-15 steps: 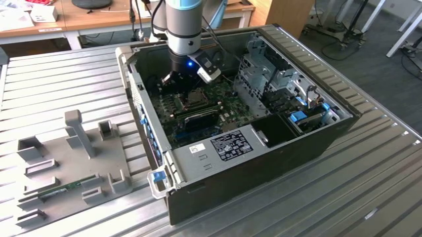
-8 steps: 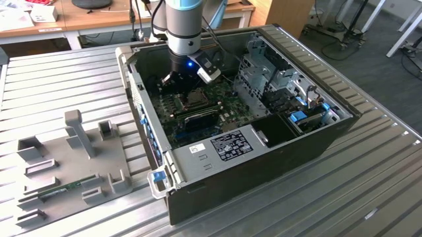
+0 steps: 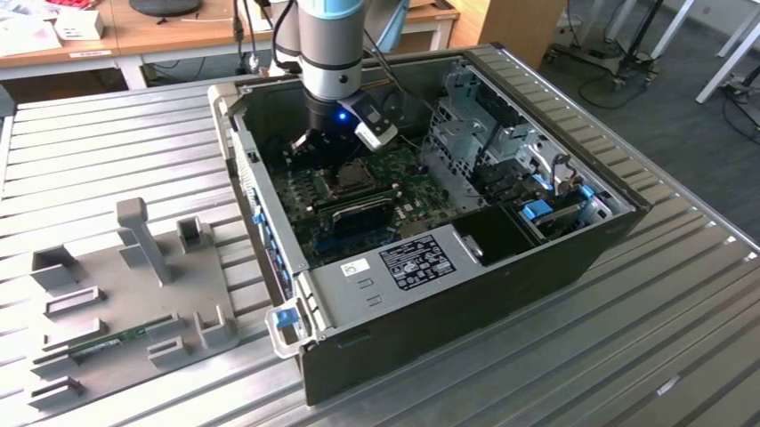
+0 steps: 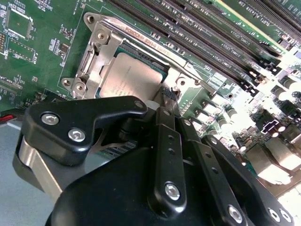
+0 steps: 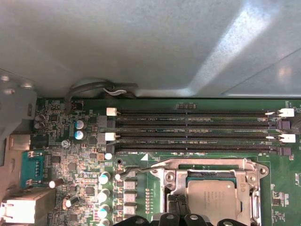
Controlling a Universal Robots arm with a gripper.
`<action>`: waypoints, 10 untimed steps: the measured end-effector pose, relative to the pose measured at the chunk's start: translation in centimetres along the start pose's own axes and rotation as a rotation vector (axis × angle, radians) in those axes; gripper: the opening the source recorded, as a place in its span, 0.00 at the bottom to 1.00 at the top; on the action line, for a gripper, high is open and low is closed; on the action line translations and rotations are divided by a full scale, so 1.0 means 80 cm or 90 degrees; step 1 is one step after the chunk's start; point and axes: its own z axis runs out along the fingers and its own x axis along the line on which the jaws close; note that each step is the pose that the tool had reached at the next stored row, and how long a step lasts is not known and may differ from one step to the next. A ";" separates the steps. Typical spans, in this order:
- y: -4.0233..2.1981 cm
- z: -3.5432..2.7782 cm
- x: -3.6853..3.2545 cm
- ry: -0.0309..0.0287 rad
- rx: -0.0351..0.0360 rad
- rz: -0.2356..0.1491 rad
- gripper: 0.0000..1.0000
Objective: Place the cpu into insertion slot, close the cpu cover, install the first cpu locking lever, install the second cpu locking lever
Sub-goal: 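Close the cpu cover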
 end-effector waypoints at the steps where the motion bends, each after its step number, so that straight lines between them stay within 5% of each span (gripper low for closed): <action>1: 0.0000 0.0001 0.0000 -0.0001 -0.0001 0.000 0.10; 10: 0.0005 -0.0035 -0.0004 -0.0007 -0.0010 0.000 0.10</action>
